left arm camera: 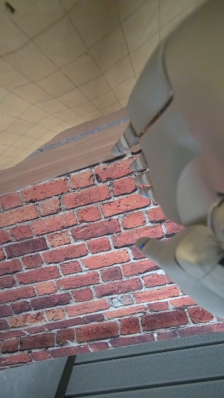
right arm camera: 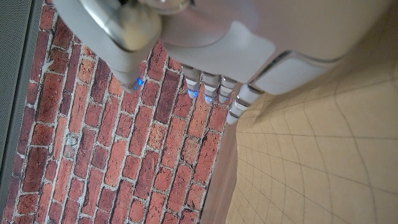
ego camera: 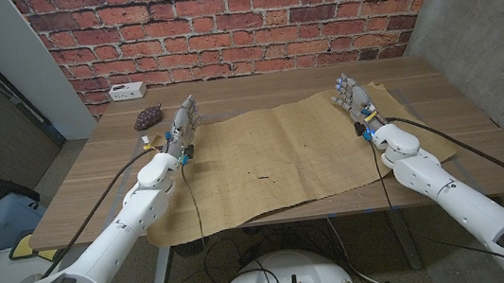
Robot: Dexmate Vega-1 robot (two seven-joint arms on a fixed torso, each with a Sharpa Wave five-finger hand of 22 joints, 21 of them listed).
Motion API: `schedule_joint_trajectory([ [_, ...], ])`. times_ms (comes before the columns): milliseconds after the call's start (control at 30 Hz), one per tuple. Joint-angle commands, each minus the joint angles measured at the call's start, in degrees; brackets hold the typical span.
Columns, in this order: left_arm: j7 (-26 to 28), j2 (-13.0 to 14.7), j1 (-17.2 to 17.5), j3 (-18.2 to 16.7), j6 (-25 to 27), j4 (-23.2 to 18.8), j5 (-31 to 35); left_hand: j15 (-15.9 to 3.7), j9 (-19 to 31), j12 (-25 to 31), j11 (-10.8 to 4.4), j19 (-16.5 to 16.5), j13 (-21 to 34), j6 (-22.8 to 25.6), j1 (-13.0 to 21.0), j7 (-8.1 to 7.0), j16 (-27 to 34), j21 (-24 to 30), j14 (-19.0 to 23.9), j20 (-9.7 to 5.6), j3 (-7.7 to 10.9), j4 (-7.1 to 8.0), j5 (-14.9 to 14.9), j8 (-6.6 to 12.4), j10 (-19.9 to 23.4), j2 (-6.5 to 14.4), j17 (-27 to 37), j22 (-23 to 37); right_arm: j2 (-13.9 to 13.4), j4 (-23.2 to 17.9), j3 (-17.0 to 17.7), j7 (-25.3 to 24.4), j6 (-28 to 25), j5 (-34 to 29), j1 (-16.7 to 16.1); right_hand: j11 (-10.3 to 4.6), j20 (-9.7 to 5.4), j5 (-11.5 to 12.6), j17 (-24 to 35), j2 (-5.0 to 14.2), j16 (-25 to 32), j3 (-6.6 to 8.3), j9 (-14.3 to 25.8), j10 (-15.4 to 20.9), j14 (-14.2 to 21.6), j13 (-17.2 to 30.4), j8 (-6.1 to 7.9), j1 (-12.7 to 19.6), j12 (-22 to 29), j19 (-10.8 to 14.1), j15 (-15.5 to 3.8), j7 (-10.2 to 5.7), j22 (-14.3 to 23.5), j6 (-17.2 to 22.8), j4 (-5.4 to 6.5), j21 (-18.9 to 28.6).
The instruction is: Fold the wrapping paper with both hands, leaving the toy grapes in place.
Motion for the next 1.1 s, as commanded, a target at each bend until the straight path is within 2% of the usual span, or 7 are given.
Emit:
schedule_joint_trajectory([
  [33, 3.2, 2.9, -0.8, 2.2, 2.2, -2.2, 6.3, 0.56, 0.1, 0.5, 0.63, 0.0, 0.0, 0.9, -0.1, -0.59, 0.5, 0.3, 0.3, 0.81, 0.43, -0.04, 0.3, 0.64, 0.7, 0.8, 0.1, 0.2, -2.5, -4.0, -0.1, -5.4, -3.4, -3.7, -0.8, 0.33, 0.68, 0.2, 0.0, 0.47, 0.2, 1.02, 0.1, 0.0, 0.2, 0.1, 0.49, 1.5, 0.3, 0.1, 0.73, -0.29, 0.1, 0.8, -0.35, 0.2],
  [200, 3.6, 4.1, -1.6, 3.5, 3.8, -3.0, 9.2, 1.05, 0.2, 1.0, 1.05, 0.4, 0.1, 2.6, 0.0, -1.36, 0.6, 0.4, 1.1, 1.21, 0.44, -0.08, 0.3, 1.06, 2.1, 0.8, 0.1, 0.2, -3.9, -6.5, -0.1, -9.1, -5.8, -6.1, -1.5, 0.49, 0.87, 0.1, -0.1, 1.45, 0.4, 2.01, 0.2, 0.7, 0.8, 0.1, 0.75, 3.0, 0.6, 0.5, 0.81, -0.46, 0.1, 1.7, -1.12, 0.4],
  [300, 4.0, 4.6, -2.0, 4.1, 4.6, -3.3, 10.6, 1.27, 0.2, 1.1, 1.19, 0.5, 0.1, 3.8, 0.0, -1.5, 0.7, 0.4, 1.6, 1.44, 0.45, -0.1, 0.3, 1.33, 2.7, 0.8, 0.1, 0.1, -4.4, -7.9, 0.1, -11.5, -7.4, -7.0, -2.0, 0.48, 0.86, -0.2, -0.1, 3.3, 0.9, 3.63, 0.2, 2.0, 2.2, 0.1, 1.1, 5.0, 0.9, 1.2, 0.49, -0.63, 0.1, 3.2, -1.93, 0.6],
  [467, 4.6, 5.7, -2.8, 5.1, 6.4, -4.5, 13.3, 1.9, 0.2, 1.4, 1.65, 0.9, 0.1, 5.9, 0.1, -1.08, 0.8, 0.5, 2.4, 1.84, 0.44, -0.14, 0.3, 1.7, 3.9, 0.8, 0.1, 0.2, -5.1, -9.3, 0.5, -13.6, -9.0, -7.7, -2.6, 0.16, 0.87, -0.8, 0.1, 4.77, 1.4, 5.2, 0.2, 3.0, 3.6, 0.1, 1.28, 6.7, 1.1, 2.1, 0.45, -1.0, 0.1, 4.6, -2.17, 0.9],
  [700, 4.5, 7.3, -4.2, 6.9, 9.8, -6.2, 17.0, 2.17, 0.2, 1.8, 2.46, 1.2, 0.1, 8.7, 0.2, -0.94, 0.8, 0.5, 3.4, 2.12, 0.5, -0.19, 0.3, 2.01, 5.9, 0.8, 0.1, 0.2, -7.0, -12.9, 1.3, -17.8, -12.8, -9.6, -4.2, 0.09, 1.63, -1.2, 0.2, 5.16, 1.8, 6.31, 0.2, 4.2, 4.8, 0.1, 1.33, 7.9, 1.3, 2.6, 0.67, -1.04, 0.2, 5.4, -2.23, 1.0],
  [1100, 3.8, 8.9, -6.2, 9.4, 13.4, -7.6, 22.1, 2.31, 0.3, 1.9, 2.32, 1.5, 0.2, 11.4, 0.7, -0.49, 0.7, 0.6, 4.1, 2.58, 0.84, -0.42, 0.2, 2.29, 7.1, 1.2, 0.0, 0.2, -10.8, -20.0, 3.0, -23.5, -21.4, -11.3, -7.4, -0.01, 1.94, -1.5, 0.4, 5.2, 2.1, 7.27, 0.2, 5.1, 5.7, 0.1, 1.52, 9.0, 1.5, 3.0, 0.54, -1.0, 0.2, 6.7, -2.16, 1.1],
])
